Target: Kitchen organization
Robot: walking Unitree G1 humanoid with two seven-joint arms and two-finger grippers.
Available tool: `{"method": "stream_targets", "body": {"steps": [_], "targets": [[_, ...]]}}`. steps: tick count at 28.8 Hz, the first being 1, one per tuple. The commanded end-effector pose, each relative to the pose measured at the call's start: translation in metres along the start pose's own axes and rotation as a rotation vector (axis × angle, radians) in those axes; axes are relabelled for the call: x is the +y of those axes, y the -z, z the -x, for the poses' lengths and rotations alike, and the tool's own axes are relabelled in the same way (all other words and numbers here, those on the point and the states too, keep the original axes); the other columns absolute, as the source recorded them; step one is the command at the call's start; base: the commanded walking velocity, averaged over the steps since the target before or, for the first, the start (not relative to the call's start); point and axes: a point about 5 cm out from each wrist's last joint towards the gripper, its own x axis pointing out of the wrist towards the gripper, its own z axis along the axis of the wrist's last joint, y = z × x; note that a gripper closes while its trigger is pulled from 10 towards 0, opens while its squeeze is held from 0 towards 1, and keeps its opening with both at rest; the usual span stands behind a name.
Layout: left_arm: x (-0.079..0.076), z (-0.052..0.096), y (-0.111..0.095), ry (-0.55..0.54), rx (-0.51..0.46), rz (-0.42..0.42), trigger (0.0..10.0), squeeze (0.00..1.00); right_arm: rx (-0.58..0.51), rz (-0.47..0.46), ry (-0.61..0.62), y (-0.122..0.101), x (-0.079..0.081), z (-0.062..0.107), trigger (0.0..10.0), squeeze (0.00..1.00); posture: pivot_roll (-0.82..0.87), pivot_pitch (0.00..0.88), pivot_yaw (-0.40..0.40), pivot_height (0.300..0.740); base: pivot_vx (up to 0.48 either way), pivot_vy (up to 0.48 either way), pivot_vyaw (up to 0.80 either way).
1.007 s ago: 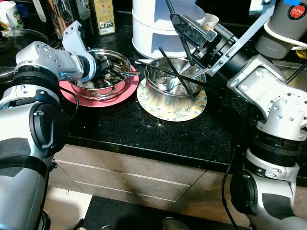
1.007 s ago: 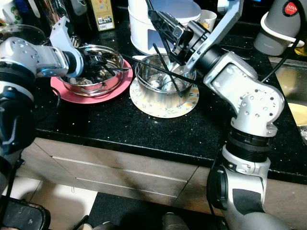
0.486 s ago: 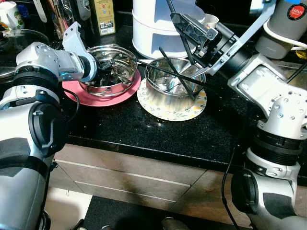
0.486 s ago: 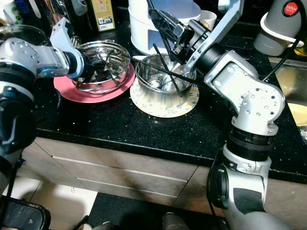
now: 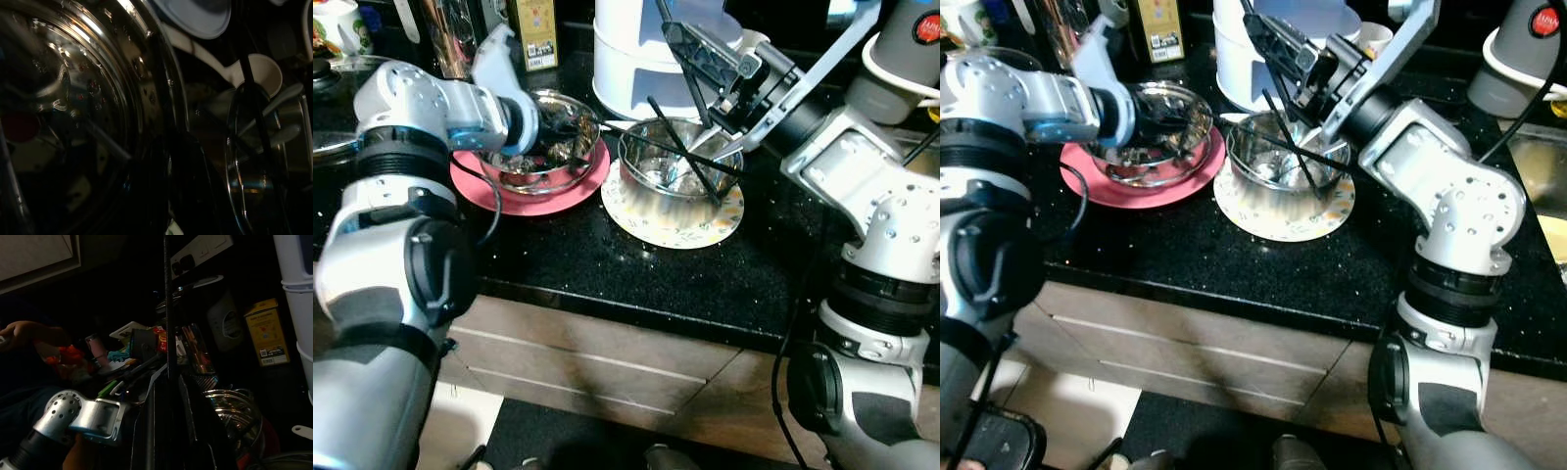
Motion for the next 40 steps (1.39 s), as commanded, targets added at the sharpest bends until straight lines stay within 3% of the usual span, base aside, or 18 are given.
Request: {"method": "stream_targets", "body": {"steps": [1,4,7,10,15,22,24,25,26,27,28,29,30,34,40], "targets": [[0.002,0.002,0.005,-0.005,0.019,0.003,0.0,0.0,0.009,-0.004,-0.018,0.001,0.003,-0.001,10.0,0.0,0.05,0.142,-0.053,0.74,0.0,0.0,0.0],[0.004,0.007,0.006,-0.015,0.0,-0.003,0.0,0.0,0.01,-0.006,-0.019,0.002,0.003,-0.001,10.0,0.0,0.05,0.14,-0.055,0.74,0.0,0.0,0.0],[0.007,0.017,0.0,-0.058,-0.094,-0.026,0.0,0.0,0.01,-0.009,-0.017,0.003,0.003,-0.001,10.0,0.0,0.05,0.139,-0.054,0.74,0.0,0.0,0.0],[0.011,0.03,-0.004,-0.176,-0.202,-0.112,0.0,0.0,0.004,-0.016,-0.016,0.003,0.002,-0.001,10.0,0.0,0.05,0.135,-0.053,0.74,0.0,0.0,0.0],[-0.006,0.043,-0.005,-0.201,-0.326,-0.238,0.0,0.0,-0.006,-0.032,-0.015,0.004,0.0,0.001,10.0,0.0,0.05,0.128,-0.053,0.74,0.0,0.0,0.0],[-0.024,0.052,-0.004,-0.18,-0.462,-0.333,0.0,0.0,0.021,-0.046,0.038,0.016,-0.01,0.005,10.0,0.0,0.05,0.121,-0.055,0.74,0.0,0.0,0.0],[-0.028,0.059,0.0,-0.185,-0.578,-0.388,0.0,0.0,0.033,-0.041,0.095,0.022,-0.019,0.011,10.0,0.0,0.05,0.112,-0.057,0.74,0.0,0.0,0.0],[-0.028,0.061,0.002,-0.191,-0.603,-0.4,0.5,0.0,0.032,-0.036,0.127,0.022,-0.023,0.013,10.0,0.0,0.05,0.108,-0.055,0.74,0.0,0.0,0.0],[-0.027,0.062,0.004,-0.201,-0.62,-0.415,2.5,0.0,0.029,-0.032,0.157,0.022,-0.028,0.015,10.0,0.0,0.05,0.108,-0.055,0.74,0.0,0.0,0.0],[-0.026,0.063,0.006,-0.207,-0.636,-0.429,3.4,0.0,0.023,-0.03,0.185,0.021,-0.032,0.017,10.0,0.0,0.05,0.108,-0.055,0.74,0.0,0.0,0.0],[-0.025,0.064,0.009,-0.213,-0.652,-0.444,5.4,0.0,0.012,-0.035,0.213,0.02,-0.036,0.019,10.0,0.0,0.04,0.104,-0.054,0.74,0.0,0.0,0.0],[-0.025,0.064,0.009,-0.213,-0.652,-0.444,5.4,0.0,0.012,-0.035,0.213,0.02,-0.036,0.019,10.0,0.0,0.04,0.104,-0.054,0.74,0.0,0.0,0.0],[-0.024,0.066,0.014,-0.22,-0.684,-0.5,10.0,0.0,-0.014,-0.046,0.261,0.019,-0.044,0.023,10.0,0.0,0.04,0.103,-0.05,0.74,0.0,0.0,0.0],[-0.024,0.067,0.028,-0.195,-0.726,-0.574,10.0,0.0,-0.069,-0.051,0.312,0.017,-0.053,0.029,10.0,0.0,0.04,0.1,-0.041,0.74,0.0,0.0,0.0],[-0.019,0.064,0.046,-0.187,-0.73,-0.583,10.0,0.0,-0.138,-0.062,0.277,0.011,-0.051,0.033,10.0,0.0,0.04,0.092,-0.031,0.74,0.0,0.0,-0.65]]}}
